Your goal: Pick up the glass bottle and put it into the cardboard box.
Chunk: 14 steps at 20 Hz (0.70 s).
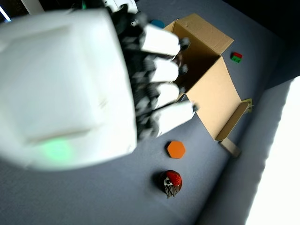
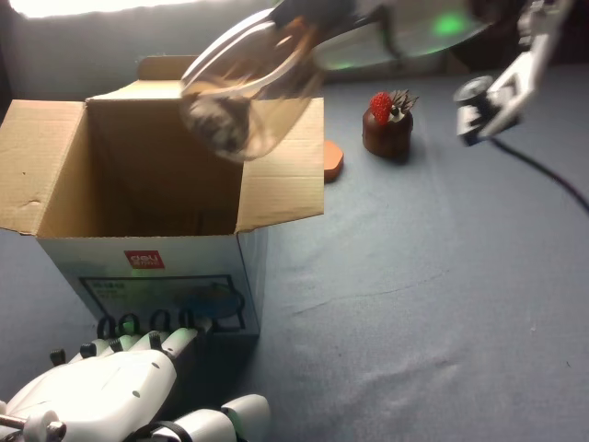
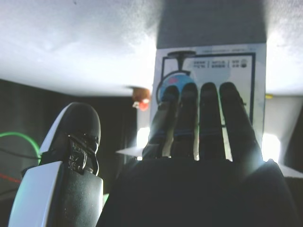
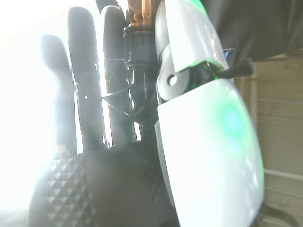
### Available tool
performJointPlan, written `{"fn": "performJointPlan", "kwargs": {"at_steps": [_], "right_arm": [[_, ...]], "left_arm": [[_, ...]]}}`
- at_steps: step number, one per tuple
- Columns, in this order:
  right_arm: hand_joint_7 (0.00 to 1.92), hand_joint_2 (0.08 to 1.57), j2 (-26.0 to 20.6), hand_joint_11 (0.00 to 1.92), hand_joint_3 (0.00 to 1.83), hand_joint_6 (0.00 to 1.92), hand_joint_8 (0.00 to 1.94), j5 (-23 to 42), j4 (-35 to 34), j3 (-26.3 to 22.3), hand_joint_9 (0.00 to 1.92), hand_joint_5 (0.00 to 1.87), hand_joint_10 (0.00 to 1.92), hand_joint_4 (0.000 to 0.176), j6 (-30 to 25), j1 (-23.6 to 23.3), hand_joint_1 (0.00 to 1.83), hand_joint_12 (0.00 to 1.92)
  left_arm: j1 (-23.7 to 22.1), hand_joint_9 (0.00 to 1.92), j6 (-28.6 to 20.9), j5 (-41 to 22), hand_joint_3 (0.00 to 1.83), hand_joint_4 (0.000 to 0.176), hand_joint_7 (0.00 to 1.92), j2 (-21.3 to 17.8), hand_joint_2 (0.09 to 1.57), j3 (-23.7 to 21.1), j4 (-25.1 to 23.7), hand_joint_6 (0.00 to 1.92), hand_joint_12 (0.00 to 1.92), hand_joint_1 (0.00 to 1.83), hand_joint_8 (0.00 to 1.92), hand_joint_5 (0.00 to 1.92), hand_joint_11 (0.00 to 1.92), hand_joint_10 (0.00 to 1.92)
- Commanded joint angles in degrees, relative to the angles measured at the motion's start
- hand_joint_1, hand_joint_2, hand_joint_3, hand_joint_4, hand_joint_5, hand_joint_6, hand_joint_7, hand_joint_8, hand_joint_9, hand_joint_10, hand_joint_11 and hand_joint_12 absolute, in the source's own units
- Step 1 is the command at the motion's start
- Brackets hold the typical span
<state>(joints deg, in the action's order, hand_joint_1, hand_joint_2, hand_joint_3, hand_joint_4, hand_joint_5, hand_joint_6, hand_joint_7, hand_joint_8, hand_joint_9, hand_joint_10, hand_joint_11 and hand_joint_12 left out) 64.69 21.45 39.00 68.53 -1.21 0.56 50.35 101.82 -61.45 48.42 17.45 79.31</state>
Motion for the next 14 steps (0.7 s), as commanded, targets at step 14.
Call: {"fn": "performJointPlan", "kwargs": {"at_steps": [14], "right_arm": [[1.04, 1.13, 12.9, 0.59, 0.00, 1.12, 0.96, -8.0, -1.9, 2.1, 0.85, 0.86, 1.26, 0.000, 16.8, -3.5, 1.37, 1.52]], "left_arm": [[0.8, 0.01, -2.5, -3.4, 0.00, 0.000, 0.05, 0.5, 1.26, 0.2, -3.6, 0.00, 0.00, 0.00, 0.00, 0.04, 0.00, 0.00]]}}
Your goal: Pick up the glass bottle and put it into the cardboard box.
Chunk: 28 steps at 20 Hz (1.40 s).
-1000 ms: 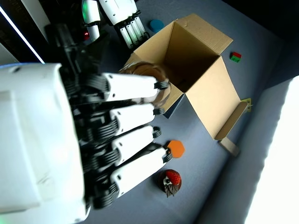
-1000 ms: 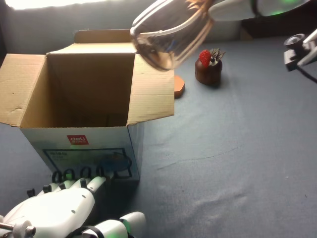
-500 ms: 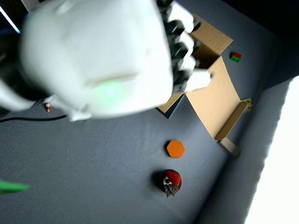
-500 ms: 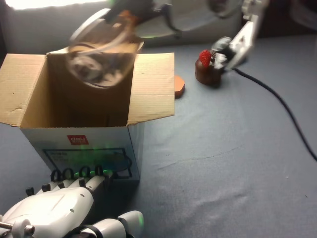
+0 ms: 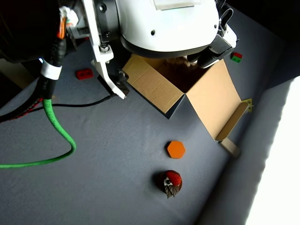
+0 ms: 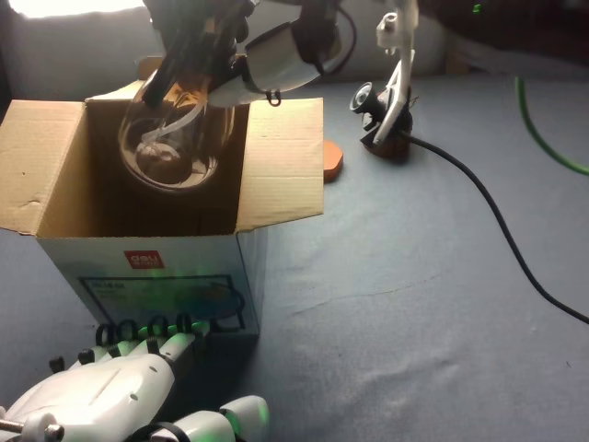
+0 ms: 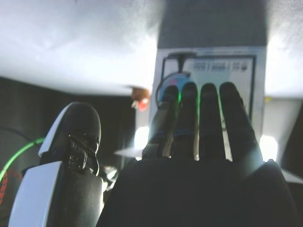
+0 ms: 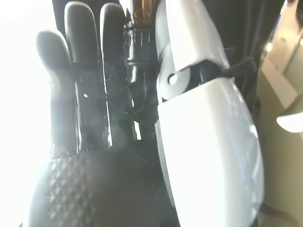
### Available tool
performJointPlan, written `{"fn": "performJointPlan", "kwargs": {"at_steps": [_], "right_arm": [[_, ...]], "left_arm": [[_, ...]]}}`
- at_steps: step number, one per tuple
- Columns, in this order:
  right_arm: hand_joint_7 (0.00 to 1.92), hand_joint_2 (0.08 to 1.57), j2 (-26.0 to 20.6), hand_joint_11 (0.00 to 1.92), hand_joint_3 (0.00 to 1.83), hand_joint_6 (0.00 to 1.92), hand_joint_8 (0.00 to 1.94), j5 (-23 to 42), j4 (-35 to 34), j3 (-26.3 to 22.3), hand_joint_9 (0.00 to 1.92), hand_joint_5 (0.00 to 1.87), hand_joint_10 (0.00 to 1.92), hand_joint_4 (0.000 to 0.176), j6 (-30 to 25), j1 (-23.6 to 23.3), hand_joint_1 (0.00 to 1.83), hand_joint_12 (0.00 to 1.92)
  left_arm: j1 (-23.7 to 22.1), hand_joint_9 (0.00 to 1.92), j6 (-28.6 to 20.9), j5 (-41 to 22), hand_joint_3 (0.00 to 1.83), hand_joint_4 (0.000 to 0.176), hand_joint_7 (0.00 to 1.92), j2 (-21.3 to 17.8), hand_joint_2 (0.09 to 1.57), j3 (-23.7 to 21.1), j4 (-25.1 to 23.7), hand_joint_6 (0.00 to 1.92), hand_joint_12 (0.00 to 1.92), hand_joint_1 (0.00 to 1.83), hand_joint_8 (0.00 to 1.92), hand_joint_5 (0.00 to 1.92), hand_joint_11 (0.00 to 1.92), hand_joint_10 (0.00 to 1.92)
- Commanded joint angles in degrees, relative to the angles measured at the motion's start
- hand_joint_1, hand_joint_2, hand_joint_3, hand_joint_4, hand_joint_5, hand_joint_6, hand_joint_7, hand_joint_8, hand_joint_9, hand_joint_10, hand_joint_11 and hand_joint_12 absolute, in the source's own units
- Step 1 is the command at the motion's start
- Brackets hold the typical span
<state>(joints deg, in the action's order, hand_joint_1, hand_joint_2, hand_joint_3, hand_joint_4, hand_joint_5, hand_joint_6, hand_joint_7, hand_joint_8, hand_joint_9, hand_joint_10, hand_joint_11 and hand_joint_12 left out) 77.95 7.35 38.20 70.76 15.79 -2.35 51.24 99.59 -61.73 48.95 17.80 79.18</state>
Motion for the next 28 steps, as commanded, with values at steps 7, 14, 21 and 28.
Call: {"fn": "performJointPlan", "kwargs": {"at_steps": [7, 14, 21, 28], "right_arm": [[1.04, 1.12, 4.0, 0.61, 0.00, 1.10, 0.97, 2.1, -1.3, 1.0, 0.86, 0.87, 1.20, 0.000, 5.4, 0.7, 1.34, 1.49], [1.08, 1.11, 8.6, 0.57, 0.00, 1.08, 0.93, -2.2, -1.5, 2.0, 0.91, 0.90, 0.97, 0.000, 11.5, 2.5, 1.23, 1.51], [1.11, 1.11, 12.3, 0.62, 0.00, 1.05, 0.90, -4.6, -1.6, 6.0, 0.97, 0.91, 0.92, 0.000, 13.0, 3.8, 1.24, 1.48], [1.07, 1.12, 13.0, 0.59, 0.00, 1.09, 0.96, -4.4, -1.6, 6.8, 0.89, 0.88, 1.06, 0.000, 16.2, 4.1, 1.26, 1.48]], "left_arm": [[0.2, 0.00, 0.1, -3.1, 0.00, 0.000, 0.04, 0.0, 1.26, -0.4, -3.5, 0.00, 0.00, 0.00, 0.00, 0.04, 0.00, 0.00], [0.3, 0.00, -0.3, -3.1, 0.00, 0.000, 0.04, 0.1, 1.25, -0.5, -3.5, 0.00, 0.00, 0.00, 0.00, 0.04, 0.00, 0.00], [0.3, 0.00, -0.3, -3.1, 0.00, 0.000, 0.03, 0.1, 1.25, -0.7, -3.5, 0.00, 0.00, 0.00, 0.00, 0.04, 0.00, 0.00], [0.4, 0.00, -0.8, -3.1, 0.00, 0.000, 0.03, 0.1, 1.26, -0.6, -3.5, 0.00, 0.00, 0.00, 0.00, 0.04, 0.00, 0.00]]}}
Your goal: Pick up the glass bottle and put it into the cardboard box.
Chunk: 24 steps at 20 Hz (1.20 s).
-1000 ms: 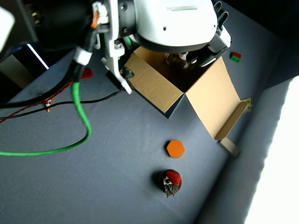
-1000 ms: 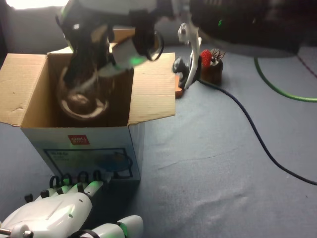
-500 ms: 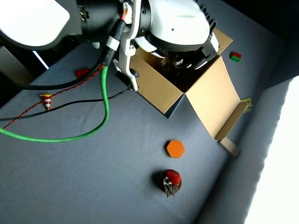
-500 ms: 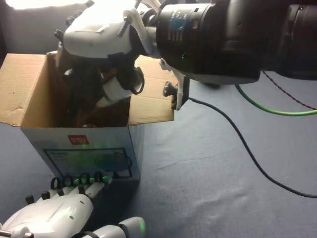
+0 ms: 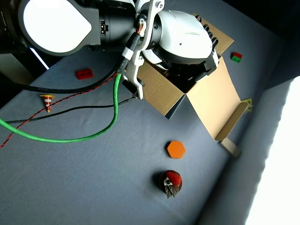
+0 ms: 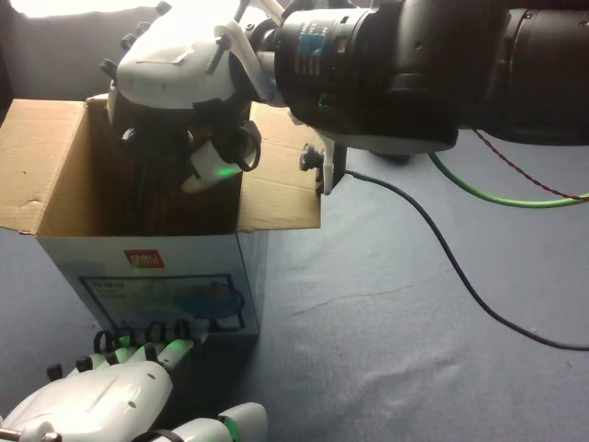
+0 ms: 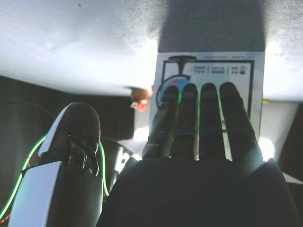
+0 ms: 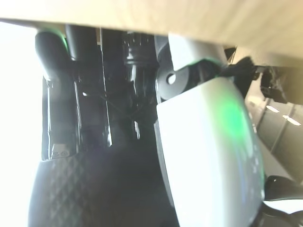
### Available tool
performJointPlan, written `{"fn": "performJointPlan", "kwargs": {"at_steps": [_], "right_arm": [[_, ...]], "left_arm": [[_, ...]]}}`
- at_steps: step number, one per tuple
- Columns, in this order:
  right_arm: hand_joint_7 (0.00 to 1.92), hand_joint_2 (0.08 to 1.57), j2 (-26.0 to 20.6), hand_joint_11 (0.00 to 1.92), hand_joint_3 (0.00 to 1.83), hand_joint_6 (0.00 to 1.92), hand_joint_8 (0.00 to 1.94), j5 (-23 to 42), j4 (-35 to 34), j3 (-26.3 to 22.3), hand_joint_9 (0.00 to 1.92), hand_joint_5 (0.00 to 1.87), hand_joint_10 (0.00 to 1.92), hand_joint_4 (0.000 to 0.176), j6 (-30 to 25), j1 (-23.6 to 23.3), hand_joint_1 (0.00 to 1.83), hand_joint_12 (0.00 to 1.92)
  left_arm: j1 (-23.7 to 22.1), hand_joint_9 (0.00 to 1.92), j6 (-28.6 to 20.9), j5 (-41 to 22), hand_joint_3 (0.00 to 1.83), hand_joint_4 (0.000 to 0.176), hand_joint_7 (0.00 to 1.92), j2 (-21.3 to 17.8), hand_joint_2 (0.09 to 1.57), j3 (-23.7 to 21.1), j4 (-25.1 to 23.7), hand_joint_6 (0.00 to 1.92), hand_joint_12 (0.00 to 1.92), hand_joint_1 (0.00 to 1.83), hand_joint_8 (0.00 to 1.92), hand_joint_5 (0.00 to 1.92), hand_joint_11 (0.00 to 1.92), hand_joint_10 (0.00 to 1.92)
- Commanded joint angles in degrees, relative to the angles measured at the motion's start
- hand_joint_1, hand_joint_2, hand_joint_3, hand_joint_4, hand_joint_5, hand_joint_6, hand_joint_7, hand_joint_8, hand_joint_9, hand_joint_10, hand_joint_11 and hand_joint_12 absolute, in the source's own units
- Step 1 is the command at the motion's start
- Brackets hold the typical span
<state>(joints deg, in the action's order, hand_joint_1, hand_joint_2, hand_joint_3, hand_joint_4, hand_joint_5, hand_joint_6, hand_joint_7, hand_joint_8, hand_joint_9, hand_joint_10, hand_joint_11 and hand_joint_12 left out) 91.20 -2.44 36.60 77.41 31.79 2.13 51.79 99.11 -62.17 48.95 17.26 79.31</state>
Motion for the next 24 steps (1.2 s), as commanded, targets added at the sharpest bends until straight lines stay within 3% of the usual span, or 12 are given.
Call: {"fn": "performJointPlan", "kwargs": {"at_steps": [1, 4, 14, 16, 17, 18, 19, 20, 22, 24], "right_arm": [[1.08, 1.12, -0.2, 0.59, 0.00, 1.08, 0.95, 5.3, 0.0, 0.1, 0.95, 0.89, 0.97, 0.000, 0.5, -0.3, 1.24, 1.47], [1.08, 1.12, -0.1, 0.59, 0.00, 1.10, 0.94, 5.2, 0.0, 0.0, 0.95, 0.88, 0.90, 0.000, 1.6, -0.2, 1.23, 1.47], [1.06, 1.13, -1.9, 0.58, 0.00, 1.13, 0.96, 4.7, 0.0, -2.3, 0.92, 0.86, 0.94, 0.000, 0.3, -0.5, 1.23, 1.49], [0.93, 1.17, -2.6, 0.54, 0.00, 1.23, 1.11, 5.0, 0.0, -3.2, 0.84, 0.81, 0.94, 0.005, 0.3, -0.8, 1.19, 1.51], [0.86, 1.21, -2.7, 0.46, 0.01, 1.33, 1.20, 4.9, 0.0, -3.4, 0.77, 0.76, 0.93, 0.016, 0.4, -0.9, 1.17, 1.53], [0.74, 1.24, -2.8, 0.35, 0.00, 1.36, 0.80, 4.8, 0.0, -3.5, 0.67, 0.72, 0.88, 0.000, 0.5, -0.9, 1.10, 1.53], [0.70, 1.21, -2.8, 0.22, 0.00, 0.92, 0.48, 4.6, 0.0, -3.5, 0.59, 0.55, 0.75, 0.000, 0.8, -1.0, 1.04, 1.49], [0.67, 1.19, -2.8, 0.05, 0.00, 0.66, 0.26, 4.6, 0.0, -3.5, 0.52, 0.48, 0.62, 0.000, 1.1, -1.0, 0.98, 1.48], [0.66, 1.14, -2.9, 0.00, 0.00, 0.36, 0.06, 4.5, 0.0, -3.5, 0.47, 0.47, 0.41, 0.000, 1.1, -1.1, 0.95, 1.36], [0.59, 1.09, -3.1, 0.00, 0.00, 0.16, 0.00, 4.5, 0.0, -3.6, 0.43, 0.45, 0.24, 0.000, 1.1, -1.2, 0.90, 1.17]], "left_arm": [[-0.1, 0.00, -0.4, -2.7, 0.00, 0.000, 0.03, 0.1, 1.26, -0.1, -3.6, 0.00, 0.00, 0.00, 0.00, 0.04, 0.00, 0.00], [0.1, 0.00, -0.4, -2.5, 0.00, 0.000, 0.03, 0.1, 1.26, -0.1, -3.6, 0.00, 0.00, 0.00, 0.00, 0.04, 0.00, 0.00], [0.2, 0.00, -0.4, -2.5, 0.00, 0.000, 0.01, 0.1, 1.24, -0.2, -3.6, 0.00, 0.00, 0.00, 0.00, 0.02, 0.00, 0.00], [0.1, 0.00, -0.4, -2.5, 0.00, 0.000, 0.01, 0.2, 1.24, -0.1, -3.6, 0.00, 0.00, 0.00, 0.00, 0.02, 0.00, 0.00], [0.0, 0.00, -0.6, -2.5, 0.00, 0.000, 0.01, 0.3, 1.24, 0.0, -3.6, 0.00, 0.00, 0.00, 0.00, 0.02, 0.00, 0.00], [0.0, 0.00, -1.0, -2.5, 0.00, 0.000, 0.01, 0.3, 1.24, 0.1, -3.6, 0.00, 0.00, 0.00, 0.00, 0.03, 0.00, 0.00], [0.1, 0.00, -1.2, -2.5, 0.00, 0.000, 0.01, 0.4, 1.24, 0.2, -3.6, 0.00, 0.00, 0.00, 0.00, 0.03, 0.00, 0.00], [0.1, 0.00, -1.2, -2.5, 0.00, 0.000, 0.01, 0.5, 1.24, 0.2, -3.7, 0.00, 0.00, 0.00, 0.00, 0.03, 0.00, 0.00], [0.5, 0.00, -1.4, -2.8, 0.00, 0.000, 0.00, 0.6, 1.24, 0.3, -5.2, 0.00, 0.00, 0.00, 0.00, 0.02, 0.00, 0.00], [0.5, 0.00, -1.7, -2.8, 0.00, 0.000, 0.00, 0.6, 1.24, 0.2, -5.4, 0.00, 0.00, 0.00, 0.00, 0.00, 0.00, 0.00]]}}
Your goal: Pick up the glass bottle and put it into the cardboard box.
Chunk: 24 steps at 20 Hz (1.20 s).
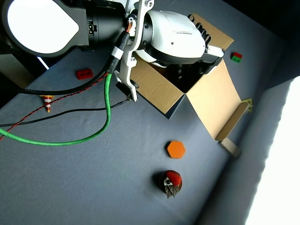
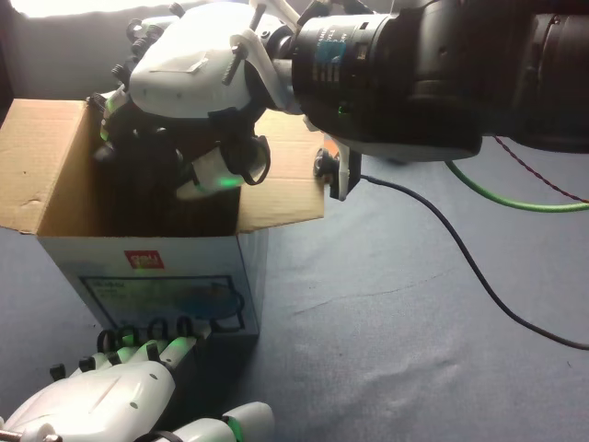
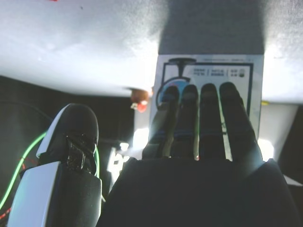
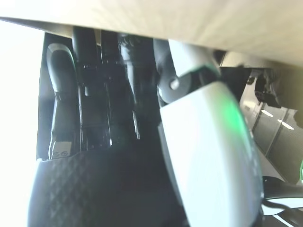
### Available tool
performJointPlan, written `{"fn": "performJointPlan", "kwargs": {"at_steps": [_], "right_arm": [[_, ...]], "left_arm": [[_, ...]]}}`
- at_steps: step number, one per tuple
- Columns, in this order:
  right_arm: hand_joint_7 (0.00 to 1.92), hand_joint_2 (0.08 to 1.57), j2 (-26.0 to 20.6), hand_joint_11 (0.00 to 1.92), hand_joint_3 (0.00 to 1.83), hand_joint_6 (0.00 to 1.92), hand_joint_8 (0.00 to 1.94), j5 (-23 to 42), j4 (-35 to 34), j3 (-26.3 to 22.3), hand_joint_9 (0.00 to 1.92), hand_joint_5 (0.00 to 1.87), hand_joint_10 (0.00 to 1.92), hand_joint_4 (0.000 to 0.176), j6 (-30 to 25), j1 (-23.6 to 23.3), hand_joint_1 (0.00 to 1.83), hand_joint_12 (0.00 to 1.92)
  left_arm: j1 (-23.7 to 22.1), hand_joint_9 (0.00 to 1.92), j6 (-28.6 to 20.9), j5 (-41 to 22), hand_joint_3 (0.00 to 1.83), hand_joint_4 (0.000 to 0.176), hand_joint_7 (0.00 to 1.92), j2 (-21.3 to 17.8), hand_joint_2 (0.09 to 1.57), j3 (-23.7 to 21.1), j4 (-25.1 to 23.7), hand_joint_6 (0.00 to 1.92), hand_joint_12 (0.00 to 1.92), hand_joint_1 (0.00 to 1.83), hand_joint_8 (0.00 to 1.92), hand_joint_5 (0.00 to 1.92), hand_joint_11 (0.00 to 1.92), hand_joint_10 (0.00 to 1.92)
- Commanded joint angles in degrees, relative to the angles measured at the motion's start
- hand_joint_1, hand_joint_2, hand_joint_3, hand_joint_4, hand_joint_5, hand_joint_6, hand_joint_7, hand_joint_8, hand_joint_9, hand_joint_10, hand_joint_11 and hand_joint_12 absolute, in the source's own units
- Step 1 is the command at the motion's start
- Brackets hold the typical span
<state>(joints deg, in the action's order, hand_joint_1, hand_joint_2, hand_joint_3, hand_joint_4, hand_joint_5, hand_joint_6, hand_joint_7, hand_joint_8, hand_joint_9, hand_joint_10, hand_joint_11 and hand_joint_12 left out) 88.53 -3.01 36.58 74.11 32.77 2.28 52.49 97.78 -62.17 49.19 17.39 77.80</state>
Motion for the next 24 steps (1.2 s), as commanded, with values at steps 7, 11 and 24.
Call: {"fn": "performJointPlan", "kwargs": {"at_steps": [7, 11, 24], "right_arm": [[0.46, 1.01, -8.2, 0.00, 0.00, 0.03, 0.00, 3.8, 0.4, -8.6, 0.36, 0.40, 0.08, 0.000, -2.8, -4.1, 0.84, 0.82], [0.38, 0.99, -18.5, 0.00, 0.00, 0.00, 0.00, 1.3, 0.3, -19.9, 0.29, 0.34, 0.03, 0.000, -6.5, -5.4, 0.81, 0.69], [0.76, 1.13, -35.8, 0.04, 0.01, 0.11, 0.06, -36.8, 36.6, -44.0, 0.65, 0.66, 0.21, 0.000, -63.4, -4.1, 0.34, 1.42]], "left_arm": [[-1.5, 0.00, -0.4, -3.8, 0.00, 0.000, 0.01, -0.2, 1.24, -1.5, -3.5, 0.00, 0.00, 0.00, 0.00, 0.01, 0.00, 0.00], [-4.4, 0.00, -0.3, -9.8, 0.00, 0.000, 0.00, -0.7, 1.24, -5.2, 0.9, 0.00, 0.00, 0.00, 0.00, 0.01, 0.00, 0.00], [-39.8, 0.20, 20.2, -35.0, 0.00, 0.000, 0.34, 8.9, 1.26, -11.1, 29.9, 0.03, 0.03, 0.00, 0.02, 0.29, 0.03, 0.03]]}}
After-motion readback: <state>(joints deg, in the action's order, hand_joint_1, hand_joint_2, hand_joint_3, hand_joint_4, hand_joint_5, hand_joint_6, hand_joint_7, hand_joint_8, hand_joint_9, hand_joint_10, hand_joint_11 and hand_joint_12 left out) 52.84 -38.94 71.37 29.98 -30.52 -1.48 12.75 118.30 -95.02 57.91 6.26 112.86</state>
